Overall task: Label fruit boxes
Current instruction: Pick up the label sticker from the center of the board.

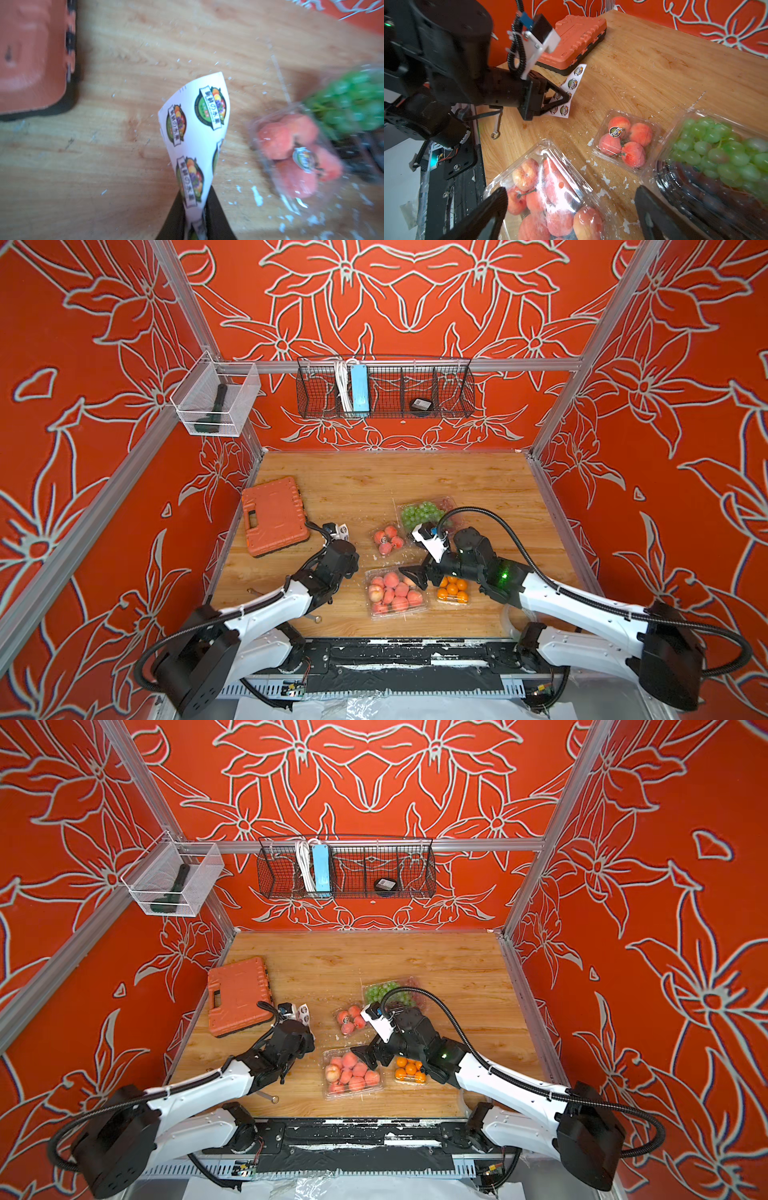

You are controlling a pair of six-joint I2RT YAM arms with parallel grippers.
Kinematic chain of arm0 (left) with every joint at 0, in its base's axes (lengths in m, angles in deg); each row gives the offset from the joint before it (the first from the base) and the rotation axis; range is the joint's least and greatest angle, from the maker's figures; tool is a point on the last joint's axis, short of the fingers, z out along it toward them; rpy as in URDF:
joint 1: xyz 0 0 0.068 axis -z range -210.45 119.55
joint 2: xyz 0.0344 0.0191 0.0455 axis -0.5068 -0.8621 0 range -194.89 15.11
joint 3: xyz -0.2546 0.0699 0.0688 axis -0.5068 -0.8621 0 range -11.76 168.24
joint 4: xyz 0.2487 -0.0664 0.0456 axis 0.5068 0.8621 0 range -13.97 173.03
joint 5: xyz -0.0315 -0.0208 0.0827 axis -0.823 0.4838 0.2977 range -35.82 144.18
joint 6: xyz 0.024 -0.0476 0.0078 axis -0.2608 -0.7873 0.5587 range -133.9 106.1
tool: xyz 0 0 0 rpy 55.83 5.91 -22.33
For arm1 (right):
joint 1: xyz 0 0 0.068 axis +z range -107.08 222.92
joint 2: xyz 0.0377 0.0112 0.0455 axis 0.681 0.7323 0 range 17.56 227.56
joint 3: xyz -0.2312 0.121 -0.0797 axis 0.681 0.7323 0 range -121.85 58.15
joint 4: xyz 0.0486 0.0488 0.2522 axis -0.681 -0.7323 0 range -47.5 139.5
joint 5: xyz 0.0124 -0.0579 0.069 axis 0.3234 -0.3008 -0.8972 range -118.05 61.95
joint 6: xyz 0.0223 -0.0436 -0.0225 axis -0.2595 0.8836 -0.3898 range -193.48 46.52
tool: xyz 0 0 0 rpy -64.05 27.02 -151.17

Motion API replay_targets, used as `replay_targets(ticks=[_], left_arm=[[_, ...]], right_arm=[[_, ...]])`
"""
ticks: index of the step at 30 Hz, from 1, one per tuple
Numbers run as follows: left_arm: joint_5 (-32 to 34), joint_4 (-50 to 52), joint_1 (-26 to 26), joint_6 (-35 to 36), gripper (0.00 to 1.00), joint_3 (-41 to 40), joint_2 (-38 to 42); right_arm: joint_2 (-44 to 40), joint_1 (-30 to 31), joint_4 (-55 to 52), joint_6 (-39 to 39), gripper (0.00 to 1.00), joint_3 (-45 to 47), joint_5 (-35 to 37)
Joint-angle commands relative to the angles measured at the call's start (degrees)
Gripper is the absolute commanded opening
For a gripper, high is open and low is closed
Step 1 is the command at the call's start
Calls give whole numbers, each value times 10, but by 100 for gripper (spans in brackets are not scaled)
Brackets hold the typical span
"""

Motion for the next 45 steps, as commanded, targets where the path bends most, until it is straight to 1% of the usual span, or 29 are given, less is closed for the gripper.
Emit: replay_targets(ticks=[1,4,7,9,11,13,16,18,20,23,28,31,36,37,38,39,40,42,43,44,45], left_arm=[[-67,-46,-1,64,18,-8,88],[-140,-90,11,108,18,-22,165],[-170,-117,45,142,18,-21,212],[-195,-139,71,166,19,-19,225],[-237,-169,90,184,20,-21,226],[-239,-183,98,189,20,-22,225],[-238,-186,98,204,20,-24,230],[-239,-184,98,203,20,-21,224],[-248,-184,98,204,21,-17,210],[-257,-195,98,207,21,-19,200],[-263,-188,99,207,21,-12,188],[-272,-204,99,210,21,-21,194],[-271,-202,100,212,21,-25,206],[-274,-198,99,212,21,-23,206],[-277,-194,99,213,22,-22,204],[-279,-191,99,213,23,-18,203],[-281,-190,99,214,24,-18,202],[-278,-185,100,214,27,-17,203],[-275,-183,99,215,31,-17,204],[-272,-182,99,214,36,-18,206],[-273,-187,99,212,46,-22,209]], right_arm=[[-1,-5,2,-36,98,-43,3],[7,-20,-5,-56,98,-72,-45],[14,-38,8,-80,98,-94,-99],[23,-43,17,-94,98,-111,-129],[36,-43,21,-103,98,-133,-166],[47,-43,23,-106,98,-150,-194],[50,-43,28,-105,95,-154,-179],[57,-42,39,-108,91,-154,-180],[70,-42,41,-110,85,-163,-203],[87,-39,53,-115,79,-172,-211],[103,-38,51,-107,63,-187,-218],[114,-36,45,-109,53,-196,-221],[117,-36,50,-112,31,-195,-230],[116,-36,53,-113,24,-193,-235],[116,-37,55,-113,15,-192,-238],[115,-37,57,-112,3,-191,-242],[115,-36,56,-109,0,-190,-246],[109,-37,51,-100,0,-186,-246],[103,-39,46,-92,0,-183,-247],[97,-39,44,-83,0,-179,-247],[88,-42,36,-70,0,-174,-251]])
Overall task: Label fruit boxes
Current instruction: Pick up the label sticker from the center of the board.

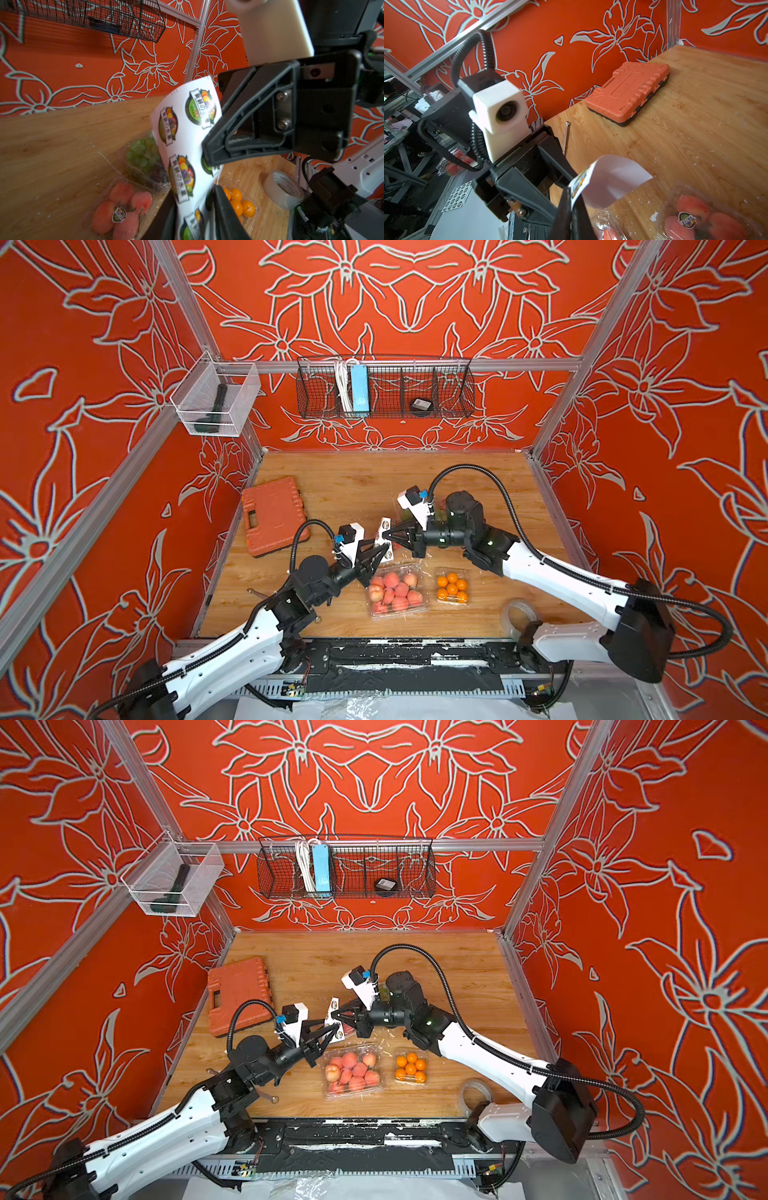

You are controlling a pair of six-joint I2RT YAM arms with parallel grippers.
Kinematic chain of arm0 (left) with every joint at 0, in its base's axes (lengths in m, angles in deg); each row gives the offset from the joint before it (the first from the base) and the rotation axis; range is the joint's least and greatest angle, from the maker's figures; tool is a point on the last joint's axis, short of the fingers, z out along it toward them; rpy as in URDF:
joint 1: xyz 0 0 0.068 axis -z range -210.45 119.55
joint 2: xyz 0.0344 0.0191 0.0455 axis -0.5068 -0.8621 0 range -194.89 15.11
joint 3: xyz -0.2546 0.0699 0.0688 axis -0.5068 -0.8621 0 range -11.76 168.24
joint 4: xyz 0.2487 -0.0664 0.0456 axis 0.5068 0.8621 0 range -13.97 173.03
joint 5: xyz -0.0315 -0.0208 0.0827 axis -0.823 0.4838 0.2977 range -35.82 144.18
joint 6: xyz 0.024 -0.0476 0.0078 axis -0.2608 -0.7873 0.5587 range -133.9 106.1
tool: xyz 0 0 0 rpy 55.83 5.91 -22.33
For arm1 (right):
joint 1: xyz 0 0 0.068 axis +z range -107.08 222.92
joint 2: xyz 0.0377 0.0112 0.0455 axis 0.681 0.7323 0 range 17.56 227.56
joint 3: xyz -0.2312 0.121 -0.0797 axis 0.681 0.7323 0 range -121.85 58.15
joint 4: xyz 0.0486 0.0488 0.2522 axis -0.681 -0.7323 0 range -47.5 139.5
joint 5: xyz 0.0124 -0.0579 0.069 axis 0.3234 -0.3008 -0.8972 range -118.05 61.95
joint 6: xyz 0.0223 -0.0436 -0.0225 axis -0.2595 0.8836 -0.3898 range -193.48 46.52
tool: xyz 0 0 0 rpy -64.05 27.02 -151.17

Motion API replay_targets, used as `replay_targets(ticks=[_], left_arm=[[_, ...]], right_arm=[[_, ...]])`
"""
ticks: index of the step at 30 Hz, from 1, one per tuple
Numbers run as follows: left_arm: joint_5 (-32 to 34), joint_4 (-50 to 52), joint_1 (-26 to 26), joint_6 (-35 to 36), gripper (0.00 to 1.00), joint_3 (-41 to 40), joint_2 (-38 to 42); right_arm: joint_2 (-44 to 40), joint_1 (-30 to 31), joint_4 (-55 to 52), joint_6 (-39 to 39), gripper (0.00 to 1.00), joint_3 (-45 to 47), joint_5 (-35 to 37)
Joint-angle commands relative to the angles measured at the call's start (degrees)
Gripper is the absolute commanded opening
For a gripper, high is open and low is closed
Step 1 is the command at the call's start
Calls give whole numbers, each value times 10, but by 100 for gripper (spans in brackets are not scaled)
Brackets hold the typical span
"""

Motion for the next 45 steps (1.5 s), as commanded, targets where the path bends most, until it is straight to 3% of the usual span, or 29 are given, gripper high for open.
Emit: replay_targets(ticks=[1,3,6,8,15,20,27,32,42,45], left_arm=[[-14,-19,1,-4,57,-9,12],[-65,-46,0,2,73,-19,11],[-219,-87,-1,21,77,-20,-11],[-273,-108,0,18,77,-19,-23],[-249,-132,-1,28,77,-24,-12],[-288,-164,-10,17,54,-25,-31],[-308,-187,-62,-2,34,-42,-8],[-351,-228,-103,-44,32,-45,-18],[-371,-228,-104,-45,32,-25,-37],[-381,-238,-104,-49,27,-19,-47]], right_arm=[[-34,-6,-11,47,0,13,-28],[-58,-16,-14,71,0,32,-64],[-93,-46,-6,82,0,65,-125],[-111,-69,-4,78,0,80,-150],[-155,-102,28,59,0,119,-206],[-162,-106,31,67,0,128,-209],[-162,-109,23,72,0,129,-204],[-158,-109,22,75,0,128,-209],[-153,-109,35,69,0,131,-219],[-152,-109,41,66,0,133,-224]])
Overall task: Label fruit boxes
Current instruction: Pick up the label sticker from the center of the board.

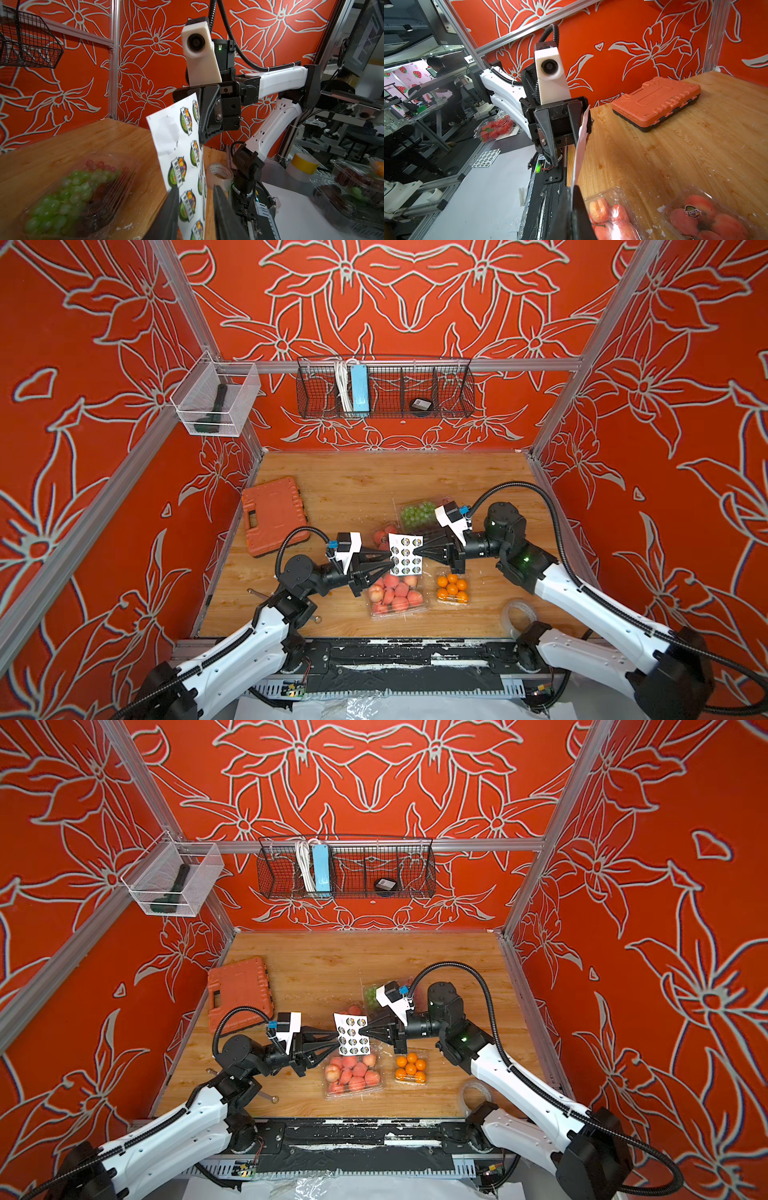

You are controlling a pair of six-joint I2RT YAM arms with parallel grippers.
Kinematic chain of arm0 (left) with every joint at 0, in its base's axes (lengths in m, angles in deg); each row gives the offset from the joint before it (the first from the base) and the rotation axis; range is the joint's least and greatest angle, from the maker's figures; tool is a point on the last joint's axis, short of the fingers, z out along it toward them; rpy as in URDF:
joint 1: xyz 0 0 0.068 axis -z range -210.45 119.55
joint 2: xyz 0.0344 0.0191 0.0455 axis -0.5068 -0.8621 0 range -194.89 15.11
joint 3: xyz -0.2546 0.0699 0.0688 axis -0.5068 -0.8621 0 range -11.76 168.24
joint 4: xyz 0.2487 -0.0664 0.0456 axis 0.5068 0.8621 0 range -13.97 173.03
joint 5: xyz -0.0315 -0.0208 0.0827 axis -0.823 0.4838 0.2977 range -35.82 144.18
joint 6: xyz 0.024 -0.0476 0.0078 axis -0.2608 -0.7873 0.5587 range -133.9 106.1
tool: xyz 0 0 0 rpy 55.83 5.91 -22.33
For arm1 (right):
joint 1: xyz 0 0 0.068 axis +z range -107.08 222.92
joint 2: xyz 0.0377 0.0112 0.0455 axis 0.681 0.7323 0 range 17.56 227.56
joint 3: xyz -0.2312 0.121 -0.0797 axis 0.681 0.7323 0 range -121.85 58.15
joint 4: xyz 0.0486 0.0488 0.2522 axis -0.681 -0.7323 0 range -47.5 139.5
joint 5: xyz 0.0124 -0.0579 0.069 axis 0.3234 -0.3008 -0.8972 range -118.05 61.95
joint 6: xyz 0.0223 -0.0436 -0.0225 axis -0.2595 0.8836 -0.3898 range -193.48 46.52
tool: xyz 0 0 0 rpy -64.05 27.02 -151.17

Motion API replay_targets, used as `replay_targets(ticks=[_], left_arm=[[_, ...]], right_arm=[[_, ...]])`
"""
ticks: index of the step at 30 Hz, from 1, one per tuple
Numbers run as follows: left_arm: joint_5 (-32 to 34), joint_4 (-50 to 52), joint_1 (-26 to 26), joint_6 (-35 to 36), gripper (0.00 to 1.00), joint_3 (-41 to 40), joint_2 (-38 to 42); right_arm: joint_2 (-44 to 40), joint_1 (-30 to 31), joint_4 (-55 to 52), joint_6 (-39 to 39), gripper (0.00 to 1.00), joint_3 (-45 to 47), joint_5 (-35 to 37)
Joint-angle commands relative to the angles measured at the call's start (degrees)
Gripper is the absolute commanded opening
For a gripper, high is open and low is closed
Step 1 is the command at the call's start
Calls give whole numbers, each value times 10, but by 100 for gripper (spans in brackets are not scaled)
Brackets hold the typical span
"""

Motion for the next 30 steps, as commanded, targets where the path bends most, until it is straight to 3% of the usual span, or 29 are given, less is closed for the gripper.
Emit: replay_targets(ticks=[1,6,7,9,19,22,27,29,30], left_arm=[[-22,-34,-3,-11,26,17,-5],[-17,-23,-3,-13,16,20,6],[-17,-22,-3,-11,19,20,4],[-11,1,-2,-1,36,33,-12],[-11,-31,-6,-8,28,23,-20],[13,10,-10,6,42,38,-31],[-26,-43,-24,-18,49,24,-42],[-36,-53,-24,-19,67,20,-37],[-43,-57,-24,-20,69,18,-35]], right_arm=[[1,-4,26,0,0,10,-20],[2,-4,23,4,0,10,-15],[3,-4,23,3,0,9,-18],[5,-4,29,0,0,9,-26],[9,-4,32,-1,0,5,-36],[5,-4,51,-10,0,11,-51],[3,-4,47,-6,0,13,-52],[5,-4,55,-8,0,13,-59],[6,-4,57,-10,0,14,-58]])
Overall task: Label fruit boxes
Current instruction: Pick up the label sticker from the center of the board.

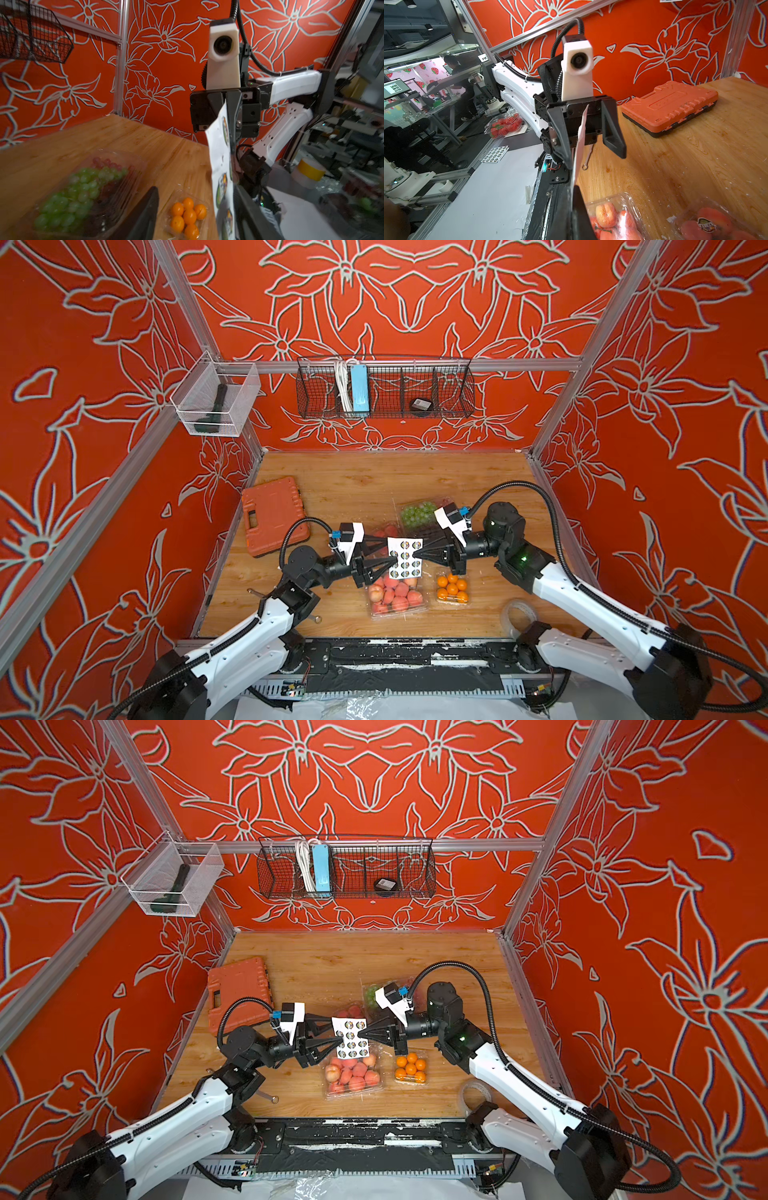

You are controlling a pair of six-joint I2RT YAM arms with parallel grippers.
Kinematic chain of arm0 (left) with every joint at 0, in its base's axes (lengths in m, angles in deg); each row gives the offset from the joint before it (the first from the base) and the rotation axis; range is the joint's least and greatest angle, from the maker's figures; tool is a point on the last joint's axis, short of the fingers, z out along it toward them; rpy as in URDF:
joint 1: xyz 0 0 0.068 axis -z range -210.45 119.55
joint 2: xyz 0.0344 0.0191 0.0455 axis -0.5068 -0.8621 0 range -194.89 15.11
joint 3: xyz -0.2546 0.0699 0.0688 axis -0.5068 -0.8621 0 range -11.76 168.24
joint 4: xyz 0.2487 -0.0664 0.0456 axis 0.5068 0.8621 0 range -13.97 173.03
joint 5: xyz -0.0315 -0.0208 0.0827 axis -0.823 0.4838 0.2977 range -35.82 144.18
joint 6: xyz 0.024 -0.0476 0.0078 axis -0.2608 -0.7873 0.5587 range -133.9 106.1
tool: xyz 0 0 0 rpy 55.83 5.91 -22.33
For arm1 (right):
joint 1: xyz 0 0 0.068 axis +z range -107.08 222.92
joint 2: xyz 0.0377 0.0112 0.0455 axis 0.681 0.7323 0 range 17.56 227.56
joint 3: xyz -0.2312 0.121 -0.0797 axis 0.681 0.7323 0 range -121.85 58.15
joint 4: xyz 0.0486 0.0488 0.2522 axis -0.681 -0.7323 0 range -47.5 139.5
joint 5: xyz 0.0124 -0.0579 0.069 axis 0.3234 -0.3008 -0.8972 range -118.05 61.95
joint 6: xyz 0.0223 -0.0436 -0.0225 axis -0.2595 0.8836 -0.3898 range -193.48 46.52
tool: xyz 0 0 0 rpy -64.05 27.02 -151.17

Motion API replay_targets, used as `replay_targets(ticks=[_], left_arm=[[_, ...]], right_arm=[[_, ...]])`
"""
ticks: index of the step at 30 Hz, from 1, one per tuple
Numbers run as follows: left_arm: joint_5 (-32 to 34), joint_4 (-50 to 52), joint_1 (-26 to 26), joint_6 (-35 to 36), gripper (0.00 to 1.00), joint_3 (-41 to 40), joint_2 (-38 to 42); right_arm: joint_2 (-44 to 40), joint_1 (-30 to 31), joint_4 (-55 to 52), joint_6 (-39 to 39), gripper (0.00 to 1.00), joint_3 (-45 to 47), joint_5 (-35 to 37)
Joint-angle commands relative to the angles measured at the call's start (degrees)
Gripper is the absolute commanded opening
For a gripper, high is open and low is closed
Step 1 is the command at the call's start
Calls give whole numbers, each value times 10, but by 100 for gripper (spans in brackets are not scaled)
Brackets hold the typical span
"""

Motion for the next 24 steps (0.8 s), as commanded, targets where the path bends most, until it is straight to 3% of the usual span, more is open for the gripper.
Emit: replay_targets(ticks=[1,16,24], left_arm=[[-35,-46,-2,-11,66,-9,14],[-41,-44,-2,-21,2,-10,32],[-37,-36,-2,-20,0,-10,39]], right_arm=[[-1,-3,19,-2,0,8,-14],[10,-4,7,6,0,-1,0],[16,-3,10,4,0,-1,-6]])
